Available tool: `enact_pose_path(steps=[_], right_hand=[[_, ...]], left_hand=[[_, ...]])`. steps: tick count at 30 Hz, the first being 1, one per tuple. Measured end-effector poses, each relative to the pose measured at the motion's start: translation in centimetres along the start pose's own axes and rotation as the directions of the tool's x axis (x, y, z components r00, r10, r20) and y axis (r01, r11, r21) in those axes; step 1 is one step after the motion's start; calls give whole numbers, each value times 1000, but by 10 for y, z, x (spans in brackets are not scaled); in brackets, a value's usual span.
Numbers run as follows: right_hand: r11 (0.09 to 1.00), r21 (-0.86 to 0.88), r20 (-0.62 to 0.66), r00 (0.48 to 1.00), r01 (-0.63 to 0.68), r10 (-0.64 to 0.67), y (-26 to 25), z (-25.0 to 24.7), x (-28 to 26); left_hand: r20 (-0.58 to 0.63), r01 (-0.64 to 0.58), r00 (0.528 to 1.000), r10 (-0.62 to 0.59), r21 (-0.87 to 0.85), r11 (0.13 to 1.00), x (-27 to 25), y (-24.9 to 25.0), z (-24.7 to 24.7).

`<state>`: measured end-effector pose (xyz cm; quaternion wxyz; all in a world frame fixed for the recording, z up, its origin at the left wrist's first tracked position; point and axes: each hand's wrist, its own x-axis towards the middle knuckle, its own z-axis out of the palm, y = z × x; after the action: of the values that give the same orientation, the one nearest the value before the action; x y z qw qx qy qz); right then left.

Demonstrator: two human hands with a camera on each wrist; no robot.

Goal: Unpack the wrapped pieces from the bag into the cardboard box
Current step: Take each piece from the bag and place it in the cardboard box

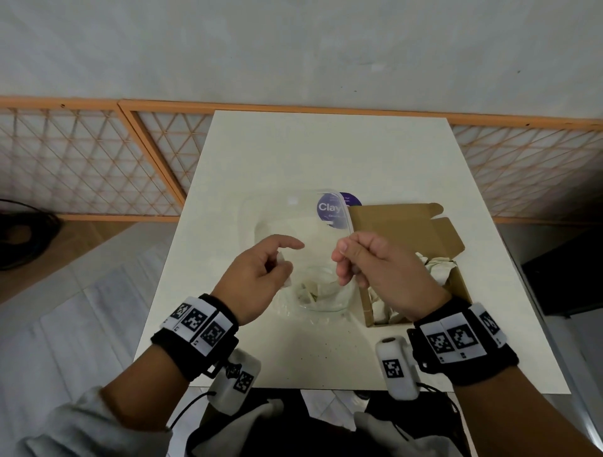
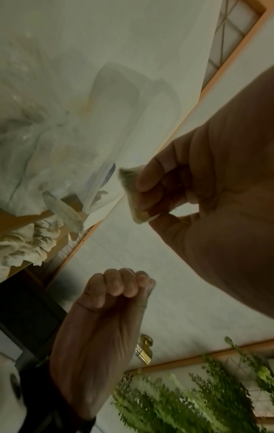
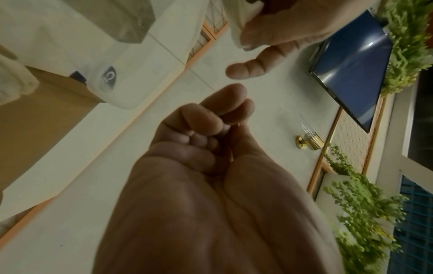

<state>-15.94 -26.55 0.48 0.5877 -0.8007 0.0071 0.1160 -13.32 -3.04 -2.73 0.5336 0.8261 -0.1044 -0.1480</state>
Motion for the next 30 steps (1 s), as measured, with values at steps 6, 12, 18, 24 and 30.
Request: enact_pose_path(steps=[6, 12, 18, 24, 30], right_hand=[[998, 18, -20, 998, 67, -66, -24, -11, -8], [988, 1, -71, 985, 157, -156, -44, -20, -14], [981, 24, -59, 980, 191, -189, -55, -18, -15], [976, 80, -97, 976, 203, -195, -61, -20, -13], [969, 136, -196, 965, 206, -177, -62, -33, -12]], left_hand=[[114, 15, 993, -37, 192, 981, 19, 11, 8], [263, -10, 964, -49, 219, 976, 24, 29, 10], [363, -137, 931, 37, 252, 958, 17, 48, 15], [334, -347, 910, 245, 290, 892, 21, 45, 27], [280, -360, 913, 295, 219, 907, 14, 43, 28]])
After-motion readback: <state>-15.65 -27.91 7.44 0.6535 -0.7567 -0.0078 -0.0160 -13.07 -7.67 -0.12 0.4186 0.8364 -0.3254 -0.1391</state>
